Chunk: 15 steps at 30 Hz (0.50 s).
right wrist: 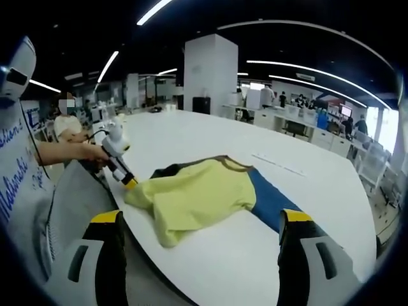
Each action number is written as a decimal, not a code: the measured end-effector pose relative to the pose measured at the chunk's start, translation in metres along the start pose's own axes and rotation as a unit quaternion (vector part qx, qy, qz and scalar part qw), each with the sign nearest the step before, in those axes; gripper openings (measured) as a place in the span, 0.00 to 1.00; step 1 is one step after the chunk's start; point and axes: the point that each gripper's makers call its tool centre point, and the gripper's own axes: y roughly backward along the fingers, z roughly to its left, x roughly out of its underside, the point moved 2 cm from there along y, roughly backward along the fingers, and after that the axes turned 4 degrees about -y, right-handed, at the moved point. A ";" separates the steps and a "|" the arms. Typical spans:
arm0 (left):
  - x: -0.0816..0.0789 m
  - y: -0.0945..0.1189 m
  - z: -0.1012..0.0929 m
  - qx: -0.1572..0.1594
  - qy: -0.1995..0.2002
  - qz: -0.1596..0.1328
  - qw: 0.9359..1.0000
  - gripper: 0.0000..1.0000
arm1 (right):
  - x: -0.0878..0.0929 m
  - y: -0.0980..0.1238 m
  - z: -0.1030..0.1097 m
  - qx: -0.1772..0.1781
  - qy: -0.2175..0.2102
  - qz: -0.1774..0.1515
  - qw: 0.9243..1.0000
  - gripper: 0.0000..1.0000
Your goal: Fold the garment on the visible template until the final outline fits inside the template.
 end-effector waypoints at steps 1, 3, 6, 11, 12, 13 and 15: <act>0.000 0.000 0.000 -0.001 -0.002 0.000 1.000 0.00 | 0.000 0.000 0.000 0.000 0.000 0.000 1.000 1.00; 0.000 0.000 0.001 -0.004 -0.007 0.000 1.000 0.00 | 0.001 0.000 0.000 0.000 0.001 0.001 1.000 1.00; -0.001 0.001 0.001 -0.004 -0.001 0.002 1.000 0.00 | 0.001 0.000 0.001 0.000 0.001 0.002 1.000 1.00; -0.008 0.008 0.009 -0.021 -0.007 -0.010 1.000 0.00 | 0.001 0.001 0.000 0.002 0.000 0.000 1.000 1.00; -0.008 0.009 0.010 -0.022 -0.006 -0.011 1.000 0.00 | 0.001 0.001 0.000 0.002 0.000 0.000 1.000 1.00; -0.009 0.010 0.011 -0.023 -0.006 -0.011 1.000 0.00 | 0.001 0.002 0.000 0.002 0.001 0.000 1.000 1.00; -0.011 0.011 0.013 -0.029 -0.009 -0.015 0.999 0.00 | 0.000 0.002 0.000 0.002 0.001 -0.001 1.000 1.00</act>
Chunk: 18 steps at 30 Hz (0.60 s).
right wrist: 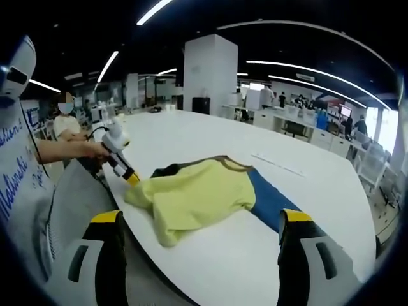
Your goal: Fold the garment on the visible template until the final outline fits inside the template.
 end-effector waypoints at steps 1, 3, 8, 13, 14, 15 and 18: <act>-0.002 0.001 0.003 -0.008 -0.002 -0.003 1.000 0.00 | 0.000 0.000 0.000 0.000 0.000 0.000 1.000 1.00; -0.004 0.004 0.007 -0.018 -0.008 -0.005 1.000 0.00 | 0.000 0.000 0.000 0.000 0.001 -0.001 1.000 1.00; -0.009 0.011 0.014 -0.037 -0.019 -0.010 0.999 0.00 | 0.000 0.000 0.002 -0.003 0.002 0.000 1.000 1.00; -0.011 0.019 0.024 -0.053 -0.026 -0.009 0.998 0.00 | -0.001 0.000 0.002 -0.002 0.003 -0.001 1.000 1.00; -0.012 0.021 0.027 -0.057 -0.026 -0.012 0.998 0.00 | -0.002 0.000 0.002 -0.002 0.003 -0.001 1.000 1.00; -0.013 0.023 0.029 -0.059 -0.026 -0.014 0.998 0.00 | -0.002 0.000 0.002 -0.002 0.004 -0.001 1.000 1.00; -0.014 0.029 0.035 -0.067 -0.024 -0.017 0.997 0.00 | -0.003 0.000 0.002 -0.002 0.006 -0.002 1.000 1.00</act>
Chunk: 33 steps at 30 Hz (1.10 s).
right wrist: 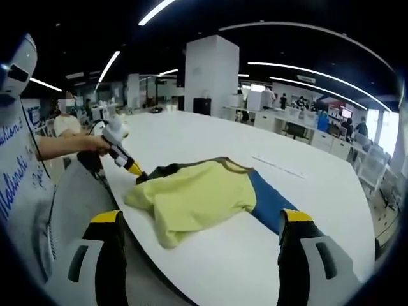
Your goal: Fold the garment on the visible template until the final outline fits inside the template.
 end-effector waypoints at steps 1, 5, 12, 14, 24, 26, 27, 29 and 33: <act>-0.001 0.002 0.003 -0.004 0.000 -0.001 1.000 0.00 | -0.001 0.000 0.000 0.000 0.001 -0.001 1.000 1.00; -0.002 0.008 0.011 -0.017 -0.003 -0.003 1.000 0.00 | -0.002 -0.001 0.003 -0.004 0.003 -0.002 1.000 1.00; -0.002 0.016 0.028 -0.045 -0.011 0.000 0.999 0.00 | -0.002 -0.001 0.003 -0.003 0.006 -0.001 1.000 1.00; -0.003 0.019 0.034 -0.052 -0.012 -0.001 0.999 0.00 | -0.001 -0.001 0.002 -0.002 0.005 0.000 1.000 1.00; -0.003 0.026 0.049 -0.082 -0.011 -0.004 0.997 0.00 | -0.001 0.000 0.002 0.000 0.004 0.000 1.000 1.00; -0.005 0.028 0.052 -0.087 -0.012 -0.005 0.996 0.00 | -0.001 0.000 0.002 0.000 0.005 0.001 1.000 1.00; -0.006 0.030 0.054 -0.089 -0.013 -0.006 0.996 0.00 | -0.001 0.000 0.002 0.000 0.005 0.001 1.000 1.00; -0.008 0.033 0.057 -0.095 -0.016 -0.006 0.995 0.00 | -0.001 0.000 0.003 -0.001 0.005 0.001 1.000 1.00; -0.011 0.039 0.063 -0.105 -0.024 -0.005 0.994 0.00 | -0.001 -0.001 0.005 -0.003 0.005 0.000 1.000 1.00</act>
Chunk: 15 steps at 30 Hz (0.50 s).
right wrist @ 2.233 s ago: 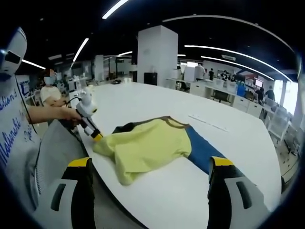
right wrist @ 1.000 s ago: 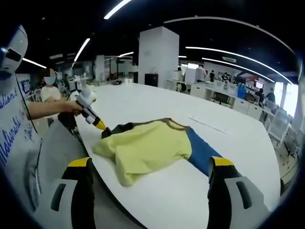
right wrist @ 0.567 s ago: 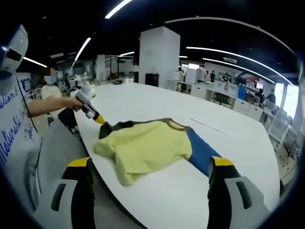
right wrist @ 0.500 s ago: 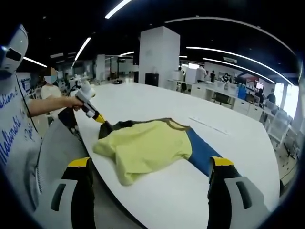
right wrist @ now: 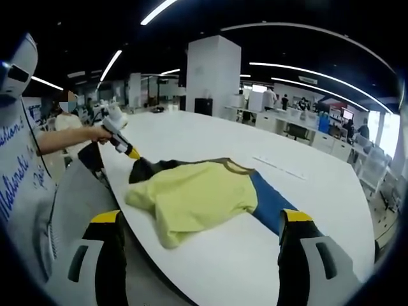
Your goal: Fold the garment on the visible template until the final outline fits inside the template.
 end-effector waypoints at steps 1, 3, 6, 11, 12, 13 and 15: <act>-0.001 0.001 0.002 -0.003 -0.003 0.000 1.000 0.00 | 0.000 0.000 0.000 0.000 0.000 0.000 1.000 1.00; -0.002 0.004 0.006 -0.010 -0.008 0.001 1.000 0.00 | 0.000 0.000 0.001 -0.001 0.000 -0.001 1.000 1.00; -0.003 0.006 0.013 -0.020 -0.020 0.006 1.000 0.00 | -0.001 0.000 0.001 -0.001 -0.001 -0.003 1.000 1.00; -0.009 0.013 0.024 -0.032 -0.028 0.003 0.999 0.00 | -0.001 0.001 0.000 -0.001 0.000 -0.003 1.000 1.00; -0.011 0.014 0.027 -0.036 -0.032 0.005 0.999 0.00 | -0.001 0.001 0.001 -0.002 0.000 -0.002 1.000 1.00; -0.012 0.015 0.029 -0.039 -0.035 0.005 0.999 0.00 | -0.001 0.001 0.001 -0.001 0.001 -0.002 1.000 1.00; -0.015 0.016 0.033 -0.042 -0.040 0.005 0.998 0.00 | -0.001 0.001 0.001 -0.001 0.001 -0.003 1.000 1.00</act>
